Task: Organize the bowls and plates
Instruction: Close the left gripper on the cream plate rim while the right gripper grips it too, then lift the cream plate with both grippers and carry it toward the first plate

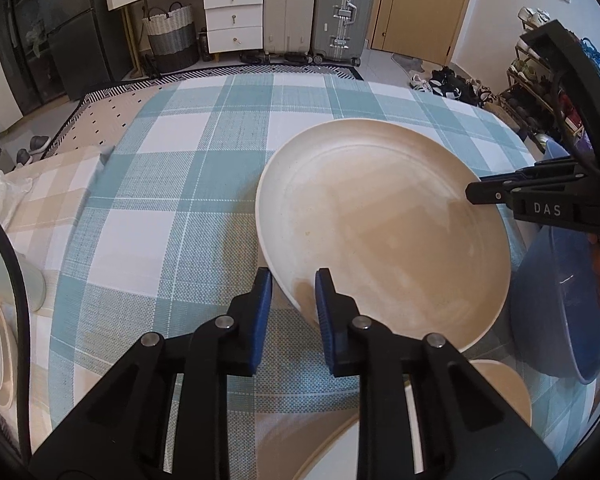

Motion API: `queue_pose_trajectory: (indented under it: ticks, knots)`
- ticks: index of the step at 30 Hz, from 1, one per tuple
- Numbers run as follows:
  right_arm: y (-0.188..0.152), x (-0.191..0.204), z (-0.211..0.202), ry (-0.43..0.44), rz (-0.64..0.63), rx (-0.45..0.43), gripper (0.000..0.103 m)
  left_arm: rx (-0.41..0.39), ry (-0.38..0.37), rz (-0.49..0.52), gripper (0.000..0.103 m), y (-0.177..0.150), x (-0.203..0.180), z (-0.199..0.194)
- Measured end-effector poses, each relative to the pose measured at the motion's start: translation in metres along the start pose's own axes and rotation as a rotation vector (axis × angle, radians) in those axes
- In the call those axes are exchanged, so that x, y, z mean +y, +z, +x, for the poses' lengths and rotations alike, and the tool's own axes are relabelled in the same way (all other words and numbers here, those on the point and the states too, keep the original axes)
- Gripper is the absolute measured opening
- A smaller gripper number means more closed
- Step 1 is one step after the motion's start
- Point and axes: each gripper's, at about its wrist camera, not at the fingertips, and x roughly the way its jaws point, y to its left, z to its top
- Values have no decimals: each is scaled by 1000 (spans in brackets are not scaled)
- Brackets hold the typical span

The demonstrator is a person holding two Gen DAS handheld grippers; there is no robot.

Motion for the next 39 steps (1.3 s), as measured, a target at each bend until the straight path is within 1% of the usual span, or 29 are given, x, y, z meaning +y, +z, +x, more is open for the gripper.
queue_pose_trajectory:
  ticks: [8, 13, 23, 26, 31, 39]
  knots:
    - [-2, 11, -23, 0, -10, -61, 12, -62, 20, -2, 19, -1, 4, -29]
    - [-7, 18, -39, -8, -15, -100, 12, -88, 29, 3, 19, -4, 3, -47]
    - [-28, 24, -66, 10, 5, -162, 12, -134, 42, 23, 19, -16, -5, -84]
    - [-33, 27, -75, 15, 4, -174, 12, -153, 57, 30, 19, -21, -9, -97]
    - [-45, 34, -90, 15, -3, -205, 12, -175, 61, 24, 19, -29, -13, -118]
    - [-63, 40, -106, 19, -7, -240, 12, -193, 64, 31, 19, -41, -17, -138]
